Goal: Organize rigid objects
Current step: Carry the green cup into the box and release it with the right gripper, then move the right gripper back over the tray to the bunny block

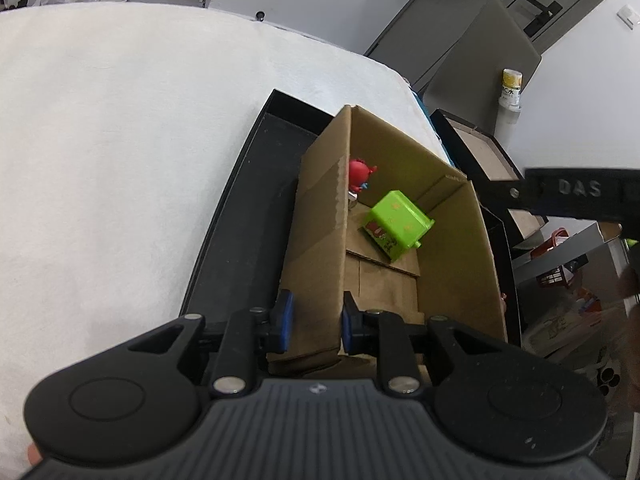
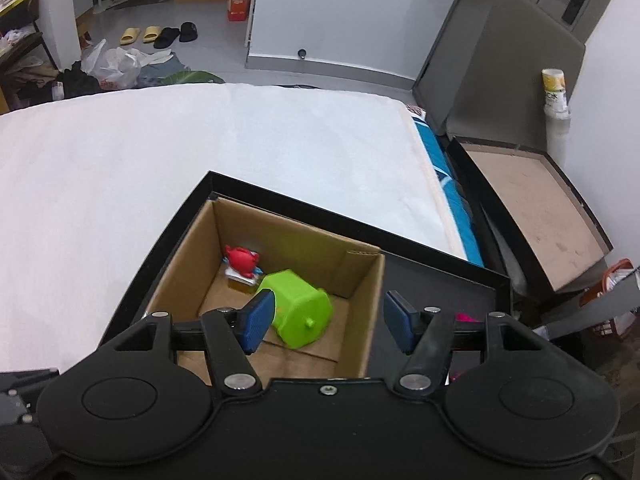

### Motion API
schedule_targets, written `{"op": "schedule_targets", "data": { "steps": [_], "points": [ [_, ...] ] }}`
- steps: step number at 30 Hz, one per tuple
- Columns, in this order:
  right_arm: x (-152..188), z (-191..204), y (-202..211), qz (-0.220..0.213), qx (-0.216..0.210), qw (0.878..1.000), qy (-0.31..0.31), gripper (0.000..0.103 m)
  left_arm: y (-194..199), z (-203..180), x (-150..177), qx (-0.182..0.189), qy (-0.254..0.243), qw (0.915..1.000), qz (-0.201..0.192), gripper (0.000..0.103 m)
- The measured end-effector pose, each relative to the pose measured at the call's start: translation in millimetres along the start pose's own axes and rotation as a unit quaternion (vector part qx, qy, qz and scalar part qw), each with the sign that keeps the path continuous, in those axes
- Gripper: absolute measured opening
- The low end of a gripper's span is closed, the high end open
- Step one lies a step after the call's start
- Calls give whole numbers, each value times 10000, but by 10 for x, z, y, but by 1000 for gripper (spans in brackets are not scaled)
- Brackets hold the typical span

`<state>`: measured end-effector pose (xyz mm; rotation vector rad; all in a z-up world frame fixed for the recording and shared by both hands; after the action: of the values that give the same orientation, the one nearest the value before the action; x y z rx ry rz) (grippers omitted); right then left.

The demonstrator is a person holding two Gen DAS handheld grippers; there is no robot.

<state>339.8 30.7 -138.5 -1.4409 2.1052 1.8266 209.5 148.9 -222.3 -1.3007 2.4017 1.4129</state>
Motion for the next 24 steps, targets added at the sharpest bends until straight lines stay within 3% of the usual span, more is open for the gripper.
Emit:
{"op": "schedule_targets", "data": {
  "steps": [7,24],
  "points": [
    [63,-103,59,144,-84,9998,-134,61,6,12,3,5,9,10000,3,22],
    [349,-536,312,125,71,9994,-315,77,6,-41,-4,-110,-4,9999,-58,22]
  ]
}}
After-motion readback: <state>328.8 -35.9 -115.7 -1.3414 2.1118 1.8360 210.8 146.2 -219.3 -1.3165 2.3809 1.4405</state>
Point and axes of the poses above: each gripper's, at about its wrist camera, not at the fingertips, and y roughly against the way its jaws point, z to its left, x to its underside, the point moved 5 cm from there along -y, roughly the way its jaws point, and after that the axes turned 8 degrees about x, right-handed, at the moved point
